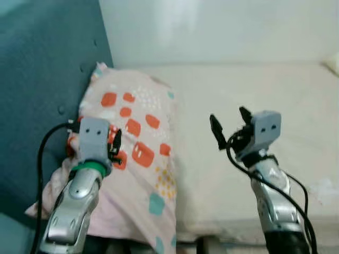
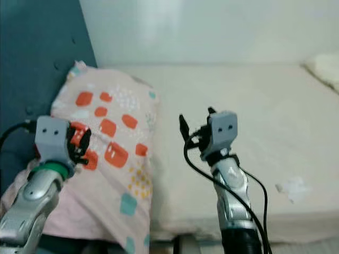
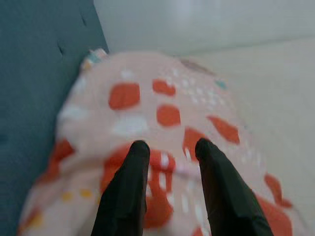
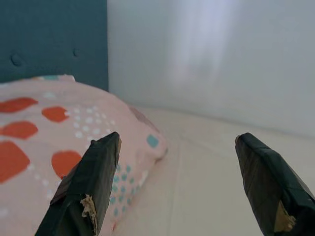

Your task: Clean up the room

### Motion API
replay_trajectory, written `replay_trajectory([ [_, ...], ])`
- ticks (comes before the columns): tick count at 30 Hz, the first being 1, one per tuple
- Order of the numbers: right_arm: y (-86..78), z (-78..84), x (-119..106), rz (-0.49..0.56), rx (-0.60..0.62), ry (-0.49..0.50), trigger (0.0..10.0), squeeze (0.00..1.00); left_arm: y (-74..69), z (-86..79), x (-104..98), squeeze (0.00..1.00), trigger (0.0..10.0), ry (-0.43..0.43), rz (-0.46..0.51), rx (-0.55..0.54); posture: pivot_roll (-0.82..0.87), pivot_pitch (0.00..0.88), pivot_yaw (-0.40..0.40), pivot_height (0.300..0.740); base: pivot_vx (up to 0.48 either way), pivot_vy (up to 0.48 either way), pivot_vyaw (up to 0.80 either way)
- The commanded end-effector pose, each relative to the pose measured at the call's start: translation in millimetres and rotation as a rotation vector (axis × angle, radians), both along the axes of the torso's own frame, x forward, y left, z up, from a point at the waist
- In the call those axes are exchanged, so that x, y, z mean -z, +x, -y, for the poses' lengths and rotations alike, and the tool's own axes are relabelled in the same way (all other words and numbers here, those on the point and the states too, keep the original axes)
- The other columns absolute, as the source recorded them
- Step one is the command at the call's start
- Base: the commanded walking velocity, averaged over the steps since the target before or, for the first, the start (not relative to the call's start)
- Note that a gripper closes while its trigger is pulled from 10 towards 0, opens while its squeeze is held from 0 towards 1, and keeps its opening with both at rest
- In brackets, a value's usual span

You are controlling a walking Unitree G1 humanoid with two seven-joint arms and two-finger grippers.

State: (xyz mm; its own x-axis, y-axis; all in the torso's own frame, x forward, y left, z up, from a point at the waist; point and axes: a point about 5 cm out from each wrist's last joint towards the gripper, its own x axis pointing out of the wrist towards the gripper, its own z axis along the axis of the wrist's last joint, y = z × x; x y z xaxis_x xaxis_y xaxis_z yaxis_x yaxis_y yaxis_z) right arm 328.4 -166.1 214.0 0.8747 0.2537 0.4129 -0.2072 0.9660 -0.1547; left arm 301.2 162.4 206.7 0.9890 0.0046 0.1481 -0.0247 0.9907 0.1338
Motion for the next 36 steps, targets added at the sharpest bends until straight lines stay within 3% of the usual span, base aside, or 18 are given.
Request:
replay_trajectory([
  [1,-0.3,2.2,6,-0.013,0.01,-0.001,10.0,0.0,1.5,2.1,2,0.0,10.0,0.001,-0.002,0.001,-0.09,0.058,0.031,0.678,0.0,0.0,0.0],
  [6,0.6,7.4,9,-0.017,0.032,-0.006,10.0,0.0,5.8,13.5,1,0.0,10.0,-0.048,-0.015,0.052,-0.1,0.051,0.033,0.707,0.0,0.0,0.0],
  [13,2.2,11.1,10,-0.019,0.052,-0.003,10.0,0.0,8.8,22.7,-1,0.0,10.0,-0.054,-0.008,0.088,-0.1,0.04,0.042,0.74,0.0,0.0,0.0],
  [27,2.0,7.7,18,-0.034,0.076,0.06,10.0,0.0,12.4,30.0,1,0.0,10.0,-0.043,-0.02,0.12,-0.11,0.041,0.068,0.74,0.0,0.0,0.0],
  [36,2.2,1.5,25,-0.054,0.059,0.1,10.0,0.0,10.6,35.8,4,0.0,10.0,-0.037,-0.026,0.195,-0.11,0.043,0.07,0.74,0.0,0.0,0.0],
])
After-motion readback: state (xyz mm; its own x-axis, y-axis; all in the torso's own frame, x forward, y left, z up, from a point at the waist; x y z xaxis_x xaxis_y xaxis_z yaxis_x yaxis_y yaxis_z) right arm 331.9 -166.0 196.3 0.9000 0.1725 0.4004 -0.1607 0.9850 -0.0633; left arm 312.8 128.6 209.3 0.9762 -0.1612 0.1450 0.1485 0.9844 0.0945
